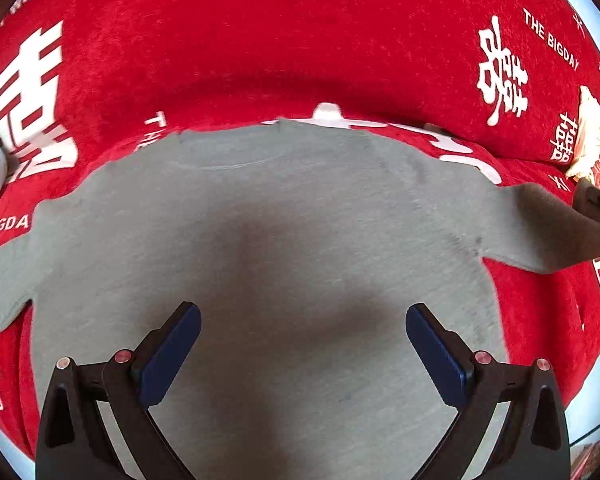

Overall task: Fold small clothes
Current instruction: 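Lift the sleeve with the right tool and fold it across the sweater body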

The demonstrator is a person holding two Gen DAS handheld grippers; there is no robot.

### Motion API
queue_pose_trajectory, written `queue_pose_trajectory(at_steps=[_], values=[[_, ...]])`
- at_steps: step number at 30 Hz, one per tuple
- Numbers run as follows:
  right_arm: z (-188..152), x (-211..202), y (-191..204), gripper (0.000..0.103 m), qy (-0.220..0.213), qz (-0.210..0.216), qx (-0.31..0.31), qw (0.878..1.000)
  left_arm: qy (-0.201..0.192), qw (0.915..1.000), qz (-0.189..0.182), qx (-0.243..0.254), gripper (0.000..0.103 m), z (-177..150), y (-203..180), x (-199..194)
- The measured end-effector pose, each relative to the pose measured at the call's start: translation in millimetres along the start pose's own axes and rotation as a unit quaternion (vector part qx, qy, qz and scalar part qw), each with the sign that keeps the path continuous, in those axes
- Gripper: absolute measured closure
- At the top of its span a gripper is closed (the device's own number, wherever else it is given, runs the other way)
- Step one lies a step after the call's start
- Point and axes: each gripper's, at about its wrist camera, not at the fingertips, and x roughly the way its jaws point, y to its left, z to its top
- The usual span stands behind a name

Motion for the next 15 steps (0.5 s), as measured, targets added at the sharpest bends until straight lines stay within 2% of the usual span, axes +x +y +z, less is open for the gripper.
queue_pose_trajectory(at_steps=[5,15], values=[[-11.8,5.6,38.4,0.099,0.006,0.002,-0.014,1.000,-0.001,0.9999,0.014,-0.005,0.000,-10.7,27.2,-2.4],[-30.6,21.0,97.9,0.099,0.014,0.003,-0.045,0.999,0.007,0.9984,0.030,-0.048,0.000,-33.2,88.9,-0.5]])
